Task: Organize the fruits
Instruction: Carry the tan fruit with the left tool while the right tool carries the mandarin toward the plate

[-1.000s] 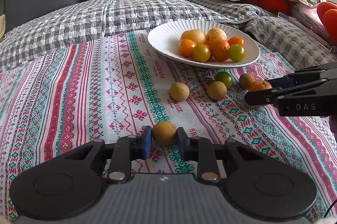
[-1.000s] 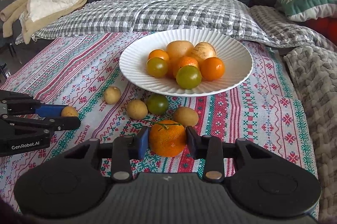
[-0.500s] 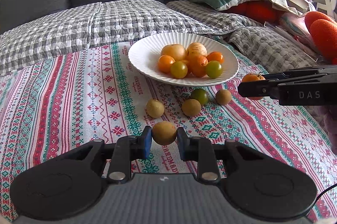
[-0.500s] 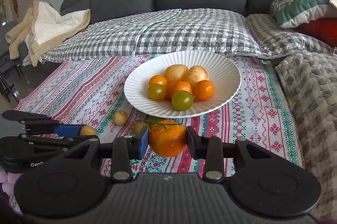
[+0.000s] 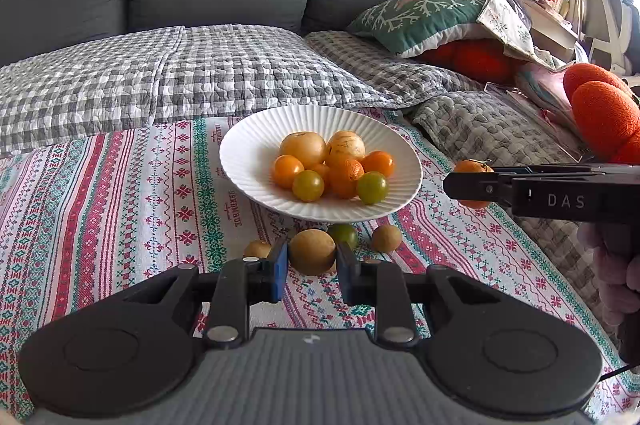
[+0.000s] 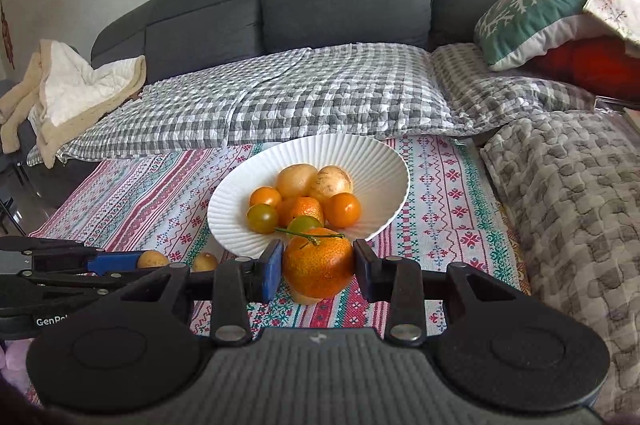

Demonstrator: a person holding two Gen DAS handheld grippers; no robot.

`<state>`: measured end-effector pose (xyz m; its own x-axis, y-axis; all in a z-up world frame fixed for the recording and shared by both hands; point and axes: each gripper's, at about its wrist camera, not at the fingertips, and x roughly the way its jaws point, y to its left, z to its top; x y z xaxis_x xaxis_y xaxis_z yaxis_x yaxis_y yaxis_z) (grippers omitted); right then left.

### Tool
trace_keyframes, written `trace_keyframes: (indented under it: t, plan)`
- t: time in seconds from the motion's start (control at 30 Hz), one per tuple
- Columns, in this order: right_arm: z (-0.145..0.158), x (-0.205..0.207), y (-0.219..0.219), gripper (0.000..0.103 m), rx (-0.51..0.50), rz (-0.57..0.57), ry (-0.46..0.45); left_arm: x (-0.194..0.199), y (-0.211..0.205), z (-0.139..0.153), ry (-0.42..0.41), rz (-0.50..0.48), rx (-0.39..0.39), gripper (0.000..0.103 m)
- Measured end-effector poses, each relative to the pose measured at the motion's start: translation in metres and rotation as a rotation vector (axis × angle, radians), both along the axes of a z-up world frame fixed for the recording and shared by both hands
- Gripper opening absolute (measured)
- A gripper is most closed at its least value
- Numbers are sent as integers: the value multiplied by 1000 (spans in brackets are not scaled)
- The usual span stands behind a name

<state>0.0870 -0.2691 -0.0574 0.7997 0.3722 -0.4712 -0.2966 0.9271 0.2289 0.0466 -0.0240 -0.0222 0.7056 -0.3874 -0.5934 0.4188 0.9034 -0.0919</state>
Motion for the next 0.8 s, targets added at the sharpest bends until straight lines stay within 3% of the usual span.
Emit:
trace_keyframes:
  t: [0.8]
  plan:
    - [12, -4, -15, 34, 55, -68, -13, 16, -18, 15, 6, 28, -58, 14]
